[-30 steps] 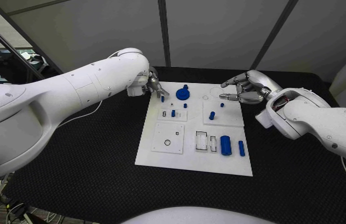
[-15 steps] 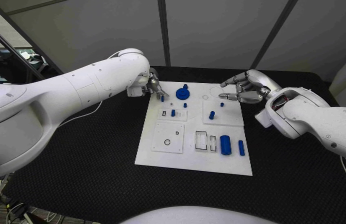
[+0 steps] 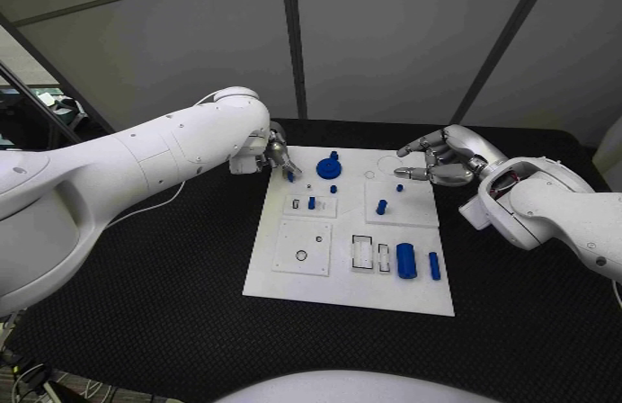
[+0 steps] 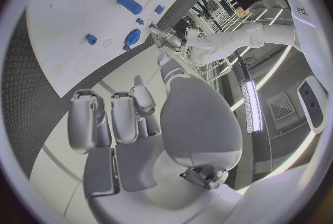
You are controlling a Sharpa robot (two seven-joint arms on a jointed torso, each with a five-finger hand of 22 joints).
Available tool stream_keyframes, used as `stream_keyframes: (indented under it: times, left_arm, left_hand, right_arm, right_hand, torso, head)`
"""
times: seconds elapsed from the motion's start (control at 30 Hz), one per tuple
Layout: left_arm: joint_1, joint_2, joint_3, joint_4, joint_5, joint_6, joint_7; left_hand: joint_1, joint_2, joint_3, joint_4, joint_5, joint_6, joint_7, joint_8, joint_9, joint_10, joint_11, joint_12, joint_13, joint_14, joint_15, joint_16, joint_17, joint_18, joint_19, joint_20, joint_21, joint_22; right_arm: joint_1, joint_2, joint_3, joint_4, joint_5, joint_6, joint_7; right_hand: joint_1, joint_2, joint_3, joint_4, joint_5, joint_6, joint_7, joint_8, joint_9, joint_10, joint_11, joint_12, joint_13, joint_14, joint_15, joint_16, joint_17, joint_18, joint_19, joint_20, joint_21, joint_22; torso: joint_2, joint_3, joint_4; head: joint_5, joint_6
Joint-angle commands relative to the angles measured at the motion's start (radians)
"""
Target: Assemble the parts on the task board
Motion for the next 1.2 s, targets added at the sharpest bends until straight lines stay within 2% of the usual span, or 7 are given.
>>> stream_keyframes:
  times: [0.03,0.17,0.27,0.33,0.43,0.93,1.2]
  left_arm:
    - [0.001,0.002,0.000,-0.001,-0.006,-0.017,0.030]
    - [0.001,0.003,0.000,-0.001,0.010,-0.018,0.038]
    - [0.001,0.000,0.000,0.001,0.025,-0.016,0.042]
    - [0.001,-0.002,0.000,0.003,0.037,-0.014,0.042]
    - [0.001,-0.018,0.000,0.020,0.066,-0.012,0.041]
    - [0.001,-0.156,0.000,0.241,0.099,-0.094,0.023]
    - [-0.017,-0.222,-0.001,0.367,0.097,-0.178,0.001]
  left_hand:
    - [0.038,0.011,0.013,-0.026,-0.004,-0.009,-0.005,-0.002,0.000,0.000,-0.008,-0.007,0.126,0.078,-0.003,0.003,0.189,-0.002,0.005,-0.001,0.001,0.001]
    - [0.103,0.046,0.058,-0.090,0.004,-0.022,-0.004,-0.009,-0.004,-0.003,-0.008,-0.012,0.123,0.078,-0.004,0.003,0.189,-0.002,0.004,-0.004,-0.001,0.002]
    - [0.120,0.055,0.095,-0.134,0.062,-0.029,0.002,-0.008,-0.005,-0.003,-0.004,-0.015,0.120,0.078,-0.001,0.004,0.191,-0.002,0.003,-0.002,-0.002,0.004]
    - [0.123,0.057,0.112,-0.152,0.072,-0.027,0.003,-0.003,0.000,-0.002,-0.003,-0.015,0.119,0.079,0.000,0.006,0.192,-0.002,0.003,-0.001,-0.003,0.005]
    - [0.096,0.056,0.195,-0.198,0.005,-0.031,0.008,0.010,0.026,0.002,-0.002,-0.014,0.116,0.080,0.004,0.010,0.196,-0.002,0.004,0.002,-0.003,0.011]
    - [0.028,0.036,0.265,-0.233,-0.004,-0.027,0.000,0.031,0.065,0.011,-0.004,-0.004,0.119,0.083,-0.001,0.016,0.203,-0.005,0.014,0.001,0.004,0.028]
    - [0.005,0.034,0.282,-0.241,-0.004,-0.024,-0.004,0.041,0.084,0.020,-0.008,0.019,0.127,0.087,-0.004,0.023,0.210,-0.008,0.027,-0.002,0.016,0.044]
  right_arm:
    - [0.002,0.001,0.001,0.001,0.000,0.006,0.006]
    - [0.002,0.002,0.001,0.000,0.000,0.007,0.006]
    - [0.002,0.002,0.001,0.000,0.000,0.009,0.005]
    - [0.002,0.002,0.001,0.000,0.000,0.010,0.005]
    - [0.002,0.001,0.001,0.000,0.000,0.012,0.004]
    - [0.002,-0.001,0.001,-0.005,0.000,0.015,0.005]
    - [0.002,0.002,0.001,-0.010,0.000,0.018,0.006]
  right_hand:
    - [-0.004,0.005,0.000,0.003,-0.003,0.008,0.000,-0.006,0.001,0.001,-0.004,0.000,0.001,0.028,-0.008,-0.005,0.001,0.007,-0.002,0.000,-0.003,0.049]
    - [-0.003,0.006,0.001,0.003,-0.002,0.008,-0.001,-0.006,0.001,0.001,-0.004,0.001,0.001,0.028,-0.008,-0.006,0.001,0.007,-0.002,0.000,-0.003,0.048]
    - [-0.002,0.007,0.001,0.003,-0.002,0.009,-0.001,-0.006,0.001,0.002,-0.004,0.001,0.002,0.028,-0.008,-0.006,0.000,0.007,-0.002,0.000,-0.003,0.048]
    - [-0.002,0.007,0.001,0.003,-0.002,0.009,-0.001,-0.006,0.001,0.002,-0.004,0.001,0.002,0.028,-0.008,-0.006,0.000,0.007,-0.002,0.000,-0.003,0.048]
    - [-0.002,0.007,0.001,0.003,-0.002,0.009,-0.001,-0.006,0.001,0.002,-0.004,0.001,0.002,0.028,-0.008,-0.006,0.000,0.007,-0.002,0.000,-0.003,0.048]
    - [-0.002,0.007,0.001,0.003,-0.001,0.009,-0.001,-0.006,0.002,0.001,-0.004,0.001,0.001,0.028,-0.008,-0.006,0.000,0.007,-0.002,0.000,-0.003,0.048]
    - [-0.002,0.007,0.001,0.003,-0.001,0.009,-0.001,-0.006,0.002,0.001,-0.004,0.001,0.001,0.028,-0.008,-0.006,0.000,0.007,-0.002,0.000,-0.003,0.048]
  torso:
    - [0.000,-0.0001,-0.0004]
    - [0.000,-0.0003,0.0000]
    - [0.000,-0.0003,-0.0002]
    - [0.000,-0.0004,-0.0002]
    - [-0.001,0.0001,-0.0002]
    - [-0.002,0.0003,0.0030]
    - [-0.002,0.0008,0.0026]
  head:
    - [-0.001,-0.002]
    - [-0.001,-0.002]
    - [-0.002,-0.002]
    - [-0.002,-0.002]
    - [-0.003,-0.002]
    - [0.000,-0.003]
    - [0.003,-0.004]
